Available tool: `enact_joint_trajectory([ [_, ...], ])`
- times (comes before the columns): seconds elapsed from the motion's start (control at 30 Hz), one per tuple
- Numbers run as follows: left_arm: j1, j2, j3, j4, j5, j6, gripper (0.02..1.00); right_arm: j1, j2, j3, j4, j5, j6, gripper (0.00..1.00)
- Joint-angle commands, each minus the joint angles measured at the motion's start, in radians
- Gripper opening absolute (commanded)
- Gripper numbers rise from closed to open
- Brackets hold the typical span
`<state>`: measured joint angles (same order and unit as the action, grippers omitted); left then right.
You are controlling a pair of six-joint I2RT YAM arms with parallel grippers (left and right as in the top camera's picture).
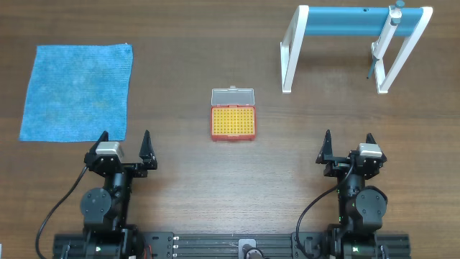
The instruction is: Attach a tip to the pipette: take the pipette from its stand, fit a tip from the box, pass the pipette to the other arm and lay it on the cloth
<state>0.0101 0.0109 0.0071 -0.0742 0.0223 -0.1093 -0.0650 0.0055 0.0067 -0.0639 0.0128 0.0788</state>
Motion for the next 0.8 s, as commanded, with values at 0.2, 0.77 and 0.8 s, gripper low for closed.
enact_joint_trajectory([
  [0.2,-0.005,-0.007,-0.002,-0.007,-0.022,0.013,0.998,-0.006,-0.003,-0.003,-0.006,-0.004,0.018,0.958],
  [0.77,-0.005,-0.007,-0.002,-0.007,-0.022,0.013,0.998,-0.006,-0.003,-0.003,0.002,0.074,0.011,0.963],
  [0.8,-0.005,-0.007,-0.002,-0.007,-0.022,0.013,0.998,-0.006,-0.003,-0.003,0.002,0.074,0.011,0.958],
])
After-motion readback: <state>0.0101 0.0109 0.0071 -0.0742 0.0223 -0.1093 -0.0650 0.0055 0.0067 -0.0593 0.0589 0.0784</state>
